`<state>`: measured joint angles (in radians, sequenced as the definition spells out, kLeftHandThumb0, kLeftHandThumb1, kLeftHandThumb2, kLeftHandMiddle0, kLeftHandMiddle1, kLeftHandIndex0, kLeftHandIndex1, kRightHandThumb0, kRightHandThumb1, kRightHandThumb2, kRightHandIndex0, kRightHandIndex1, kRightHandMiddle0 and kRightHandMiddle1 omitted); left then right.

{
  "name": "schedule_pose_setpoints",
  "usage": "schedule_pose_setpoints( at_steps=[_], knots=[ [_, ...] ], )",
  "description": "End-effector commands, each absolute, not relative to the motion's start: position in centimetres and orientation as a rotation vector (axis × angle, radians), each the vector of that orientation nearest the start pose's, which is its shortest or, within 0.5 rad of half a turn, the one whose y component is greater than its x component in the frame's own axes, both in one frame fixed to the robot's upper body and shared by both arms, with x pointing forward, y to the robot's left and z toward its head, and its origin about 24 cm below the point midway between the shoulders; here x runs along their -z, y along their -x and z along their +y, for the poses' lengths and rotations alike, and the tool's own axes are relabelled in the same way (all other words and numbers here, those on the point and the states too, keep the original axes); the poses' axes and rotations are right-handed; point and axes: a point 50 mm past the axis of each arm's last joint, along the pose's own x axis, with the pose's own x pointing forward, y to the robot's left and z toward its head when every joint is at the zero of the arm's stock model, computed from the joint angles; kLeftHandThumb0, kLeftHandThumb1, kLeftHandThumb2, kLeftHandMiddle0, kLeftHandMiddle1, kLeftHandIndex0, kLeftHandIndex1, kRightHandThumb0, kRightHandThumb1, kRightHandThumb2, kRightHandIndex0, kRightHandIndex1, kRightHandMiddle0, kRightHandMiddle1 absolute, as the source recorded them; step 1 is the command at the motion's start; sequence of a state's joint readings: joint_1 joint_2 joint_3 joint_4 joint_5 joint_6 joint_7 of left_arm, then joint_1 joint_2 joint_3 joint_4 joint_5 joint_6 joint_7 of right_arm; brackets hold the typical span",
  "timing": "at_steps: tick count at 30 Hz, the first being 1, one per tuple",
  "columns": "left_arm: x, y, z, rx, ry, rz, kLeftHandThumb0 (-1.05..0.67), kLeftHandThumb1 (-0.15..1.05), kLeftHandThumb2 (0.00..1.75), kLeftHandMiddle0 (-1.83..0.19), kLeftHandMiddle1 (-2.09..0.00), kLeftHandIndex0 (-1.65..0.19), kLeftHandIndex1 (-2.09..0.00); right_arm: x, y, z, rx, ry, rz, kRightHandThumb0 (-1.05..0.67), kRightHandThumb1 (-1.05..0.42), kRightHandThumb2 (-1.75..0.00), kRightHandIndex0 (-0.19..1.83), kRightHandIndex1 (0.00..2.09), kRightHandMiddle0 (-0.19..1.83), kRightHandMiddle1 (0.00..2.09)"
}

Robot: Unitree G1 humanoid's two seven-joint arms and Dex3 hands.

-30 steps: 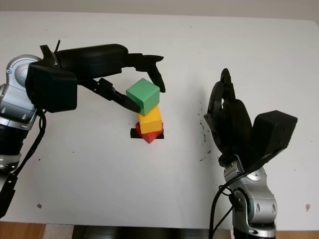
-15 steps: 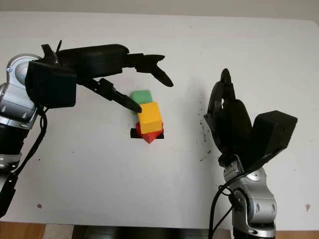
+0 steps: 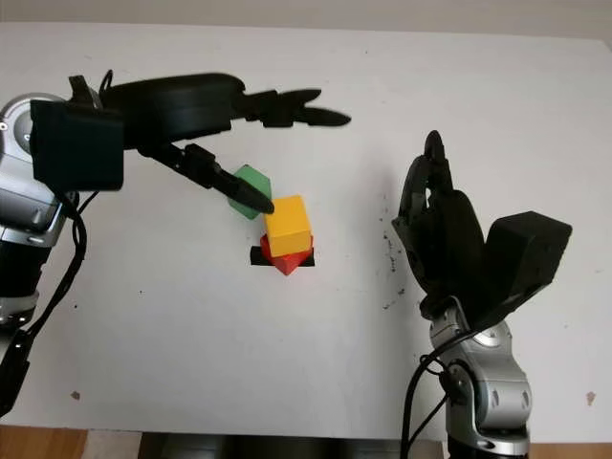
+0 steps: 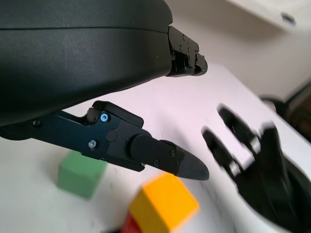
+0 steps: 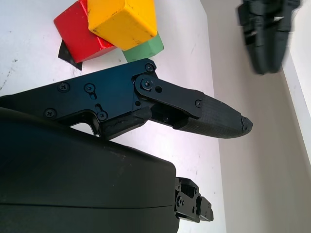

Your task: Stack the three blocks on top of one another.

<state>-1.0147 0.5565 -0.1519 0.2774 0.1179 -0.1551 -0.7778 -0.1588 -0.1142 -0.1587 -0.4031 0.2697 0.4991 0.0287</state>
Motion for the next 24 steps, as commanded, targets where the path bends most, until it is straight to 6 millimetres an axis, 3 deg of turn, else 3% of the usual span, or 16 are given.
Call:
schedule_pose_setpoints(
  at_steps=[1,4,8,14,24],
  knots=[
    [-31.1,-35.1,13.9,0.664,-1.028,-0.6,-0.41,1.01,0.05,0.12,-0.05,-0.11,-0.08,-13.6,-26.5,-18.1,-0.034,-0.121,-0.096,-0.72,-1.05,-0.75,-0.19,0.0,-0.19,0.0],
    [-32.1,-36.3,15.1,0.538,-1.155,-0.588,-0.43,0.98,0.04,0.15,-0.04,-0.11,-0.07,-13.5,-26.4,-18.2,-0.029,-0.127,-0.098,-0.72,-1.05,-0.75,-0.19,0.0,-0.19,0.0],
    [-32.6,-37.2,16.4,0.464,-1.328,-0.561,-0.61,0.9,0.03,0.17,-0.04,-0.18,-0.11,-13.4,-26.3,-18.2,-0.028,-0.126,-0.096,-0.73,-1.05,-0.73,-0.19,0.0,-0.19,0.0],
    [-31.6,-37.7,17.1,0.519,-1.461,-0.491,-0.67,0.85,0.03,0.17,-0.05,-0.24,-0.12,-13.5,-26.3,-18.2,-0.03,-0.122,-0.094,-0.73,-1.05,-0.74,-0.19,0.0,-0.19,0.0],
    [-29.1,-37.5,15.8,0.675,-1.544,-0.484,-0.78,0.83,0.05,0.19,0.0,-0.22,-0.07,-13.5,-26.2,-18.2,-0.028,-0.129,-0.093,-0.72,-1.05,-0.74,-0.19,0.0,-0.19,0.0]
  ],
)
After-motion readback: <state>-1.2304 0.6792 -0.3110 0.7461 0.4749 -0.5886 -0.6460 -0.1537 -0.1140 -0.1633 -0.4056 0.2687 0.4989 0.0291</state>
